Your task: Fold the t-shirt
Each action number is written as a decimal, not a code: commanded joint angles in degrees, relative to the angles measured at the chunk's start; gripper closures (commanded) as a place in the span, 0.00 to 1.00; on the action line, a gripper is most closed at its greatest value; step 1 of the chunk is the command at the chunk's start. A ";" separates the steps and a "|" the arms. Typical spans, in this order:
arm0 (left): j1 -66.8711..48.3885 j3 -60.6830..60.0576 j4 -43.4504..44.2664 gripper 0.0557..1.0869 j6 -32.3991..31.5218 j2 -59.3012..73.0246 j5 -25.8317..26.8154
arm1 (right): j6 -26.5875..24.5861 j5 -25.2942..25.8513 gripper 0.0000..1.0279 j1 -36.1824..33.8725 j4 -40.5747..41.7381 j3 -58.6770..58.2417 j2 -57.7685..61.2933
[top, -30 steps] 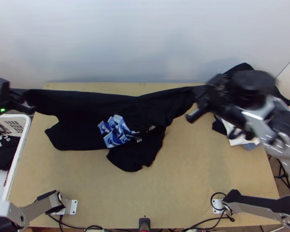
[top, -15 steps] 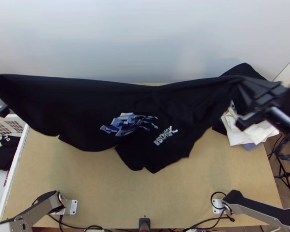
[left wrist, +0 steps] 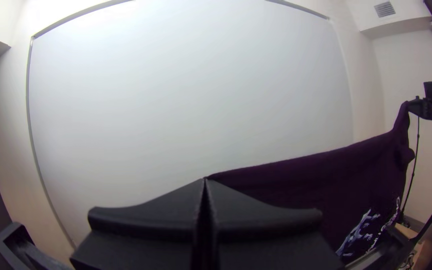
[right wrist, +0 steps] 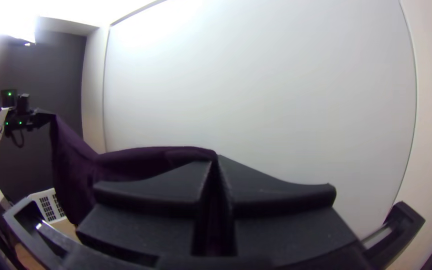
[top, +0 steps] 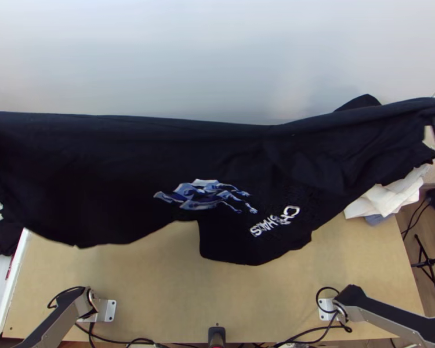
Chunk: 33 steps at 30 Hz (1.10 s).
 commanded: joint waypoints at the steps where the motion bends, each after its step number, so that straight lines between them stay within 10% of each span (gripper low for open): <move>1: -0.45 -1.92 2.19 0.96 -3.22 -0.85 -0.08 | 2.27 0.03 0.97 -5.44 -0.31 1.04 -0.44; 25: -2.56 -21.87 11.94 0.96 -8.75 -6.13 -2.10 | 9.21 -3.22 0.97 -22.05 -4.00 -1.25 -2.20; 33: -3.09 -22.13 12.29 0.96 -9.19 -5.95 -2.02 | 13.34 -13.86 0.97 -33.30 -13.31 2.45 -5.62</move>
